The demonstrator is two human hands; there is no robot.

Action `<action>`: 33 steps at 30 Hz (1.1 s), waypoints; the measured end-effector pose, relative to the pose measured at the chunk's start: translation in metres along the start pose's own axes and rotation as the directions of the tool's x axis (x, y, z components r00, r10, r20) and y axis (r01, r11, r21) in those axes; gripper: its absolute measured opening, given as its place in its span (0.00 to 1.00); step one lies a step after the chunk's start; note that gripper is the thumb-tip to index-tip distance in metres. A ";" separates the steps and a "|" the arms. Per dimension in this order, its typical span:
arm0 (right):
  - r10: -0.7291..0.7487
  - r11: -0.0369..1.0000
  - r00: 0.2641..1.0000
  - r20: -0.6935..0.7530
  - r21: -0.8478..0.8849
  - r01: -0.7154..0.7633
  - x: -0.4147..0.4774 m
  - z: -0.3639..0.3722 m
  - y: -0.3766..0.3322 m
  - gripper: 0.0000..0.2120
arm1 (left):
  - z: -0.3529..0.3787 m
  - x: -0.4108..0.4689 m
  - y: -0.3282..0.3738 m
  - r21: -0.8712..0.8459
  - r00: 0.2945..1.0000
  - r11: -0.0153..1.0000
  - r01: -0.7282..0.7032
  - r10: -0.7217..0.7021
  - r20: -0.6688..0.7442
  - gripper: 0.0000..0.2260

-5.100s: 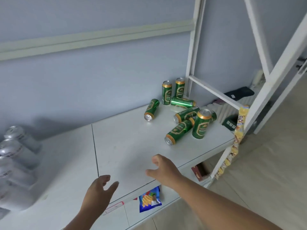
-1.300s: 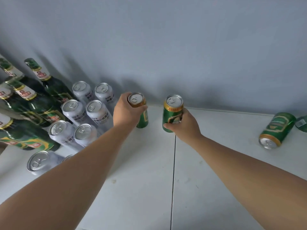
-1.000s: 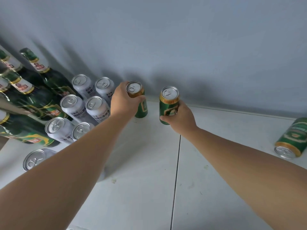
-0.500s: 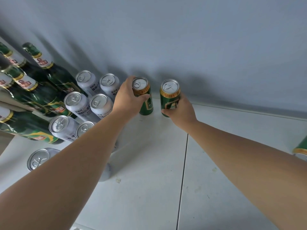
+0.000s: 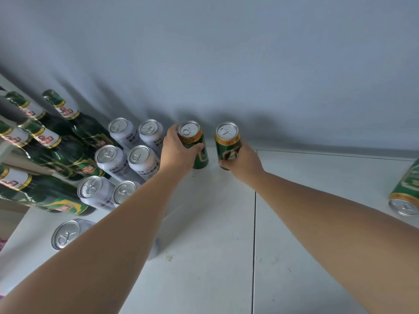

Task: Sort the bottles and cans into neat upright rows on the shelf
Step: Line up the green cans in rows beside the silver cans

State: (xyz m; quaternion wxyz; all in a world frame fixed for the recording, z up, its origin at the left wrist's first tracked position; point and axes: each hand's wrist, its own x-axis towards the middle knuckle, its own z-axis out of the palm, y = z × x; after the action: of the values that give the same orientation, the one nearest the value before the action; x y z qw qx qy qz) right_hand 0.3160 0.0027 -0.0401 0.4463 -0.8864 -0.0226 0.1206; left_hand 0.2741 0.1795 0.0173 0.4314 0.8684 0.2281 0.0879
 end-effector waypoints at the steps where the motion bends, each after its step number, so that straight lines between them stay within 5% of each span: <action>1: 0.024 1.000 1.000 0.013 0.003 -0.024 -0.003 0.000 0.000 0.32 | 0.000 -0.002 -0.001 0.002 1.000 1.000 0.011 -0.011 0.004 0.31; 8: 0.080 0.997 0.997 0.020 0.008 -0.081 -0.039 -0.003 0.007 0.31 | 0.010 -0.036 -0.013 0.038 0.991 0.993 0.109 -0.112 0.070 0.31; 14: 0.121 0.992 0.993 0.013 -0.034 -0.121 -0.074 -0.014 0.019 0.41 | 0.028 -0.074 -0.023 0.060 0.973 0.992 0.112 -0.121 0.198 0.35; 22: 0.200 0.977 0.970 -0.136 -0.040 -0.208 -0.141 -0.065 0.055 0.38 | 0.058 -0.124 -0.020 0.066 0.912 0.998 -0.009 -0.019 0.409 0.30; 33: 0.423 0.905 0.805 -0.416 0.156 -0.395 -0.250 -0.147 0.124 0.35 | 0.126 -0.190 0.048 -0.013 0.742 0.963 -0.270 0.217 0.634 0.28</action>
State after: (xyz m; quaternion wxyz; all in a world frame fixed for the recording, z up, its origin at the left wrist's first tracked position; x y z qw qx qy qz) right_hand 0.0992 -0.2243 -0.0064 0.4301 -0.8601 0.2740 0.0111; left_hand 0.1660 -0.0246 -0.0135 0.4327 0.8860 -0.0414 -0.1614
